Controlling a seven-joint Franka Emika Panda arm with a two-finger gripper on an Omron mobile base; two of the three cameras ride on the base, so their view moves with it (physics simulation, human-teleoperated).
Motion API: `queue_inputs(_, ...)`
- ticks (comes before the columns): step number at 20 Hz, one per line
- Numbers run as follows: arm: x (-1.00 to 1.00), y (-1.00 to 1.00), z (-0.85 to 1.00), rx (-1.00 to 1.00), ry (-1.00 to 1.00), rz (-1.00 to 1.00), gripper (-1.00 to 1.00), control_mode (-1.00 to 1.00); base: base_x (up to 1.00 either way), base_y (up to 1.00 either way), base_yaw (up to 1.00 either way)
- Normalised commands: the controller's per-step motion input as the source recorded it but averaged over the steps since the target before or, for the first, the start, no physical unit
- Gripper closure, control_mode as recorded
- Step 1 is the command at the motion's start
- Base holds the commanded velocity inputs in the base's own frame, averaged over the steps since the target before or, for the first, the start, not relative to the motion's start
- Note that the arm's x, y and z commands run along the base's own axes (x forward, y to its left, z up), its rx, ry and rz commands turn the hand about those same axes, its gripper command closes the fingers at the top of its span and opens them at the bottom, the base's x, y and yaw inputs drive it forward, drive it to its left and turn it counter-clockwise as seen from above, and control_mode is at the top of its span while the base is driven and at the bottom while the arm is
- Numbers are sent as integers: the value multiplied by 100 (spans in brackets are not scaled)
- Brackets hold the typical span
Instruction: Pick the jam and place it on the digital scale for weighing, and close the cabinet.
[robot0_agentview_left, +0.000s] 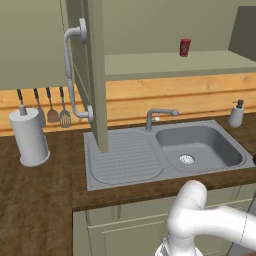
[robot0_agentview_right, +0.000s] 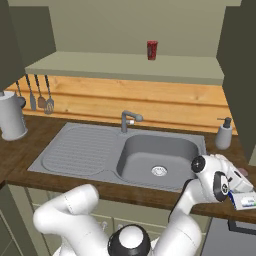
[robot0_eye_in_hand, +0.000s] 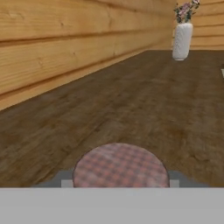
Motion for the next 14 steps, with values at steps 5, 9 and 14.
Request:
queue_inputs(5, 12, -13, -22, 0, 5, 1, 100, -100, 0, 0, 0)
queue_inputs(9, 7, 0, -26, 0, 2, 0, -100, -100, 0, 0, 0)
queue_inputs(14, 8, -7, -4, 0, 0, 0, -100, -100, 0, 0, 0)
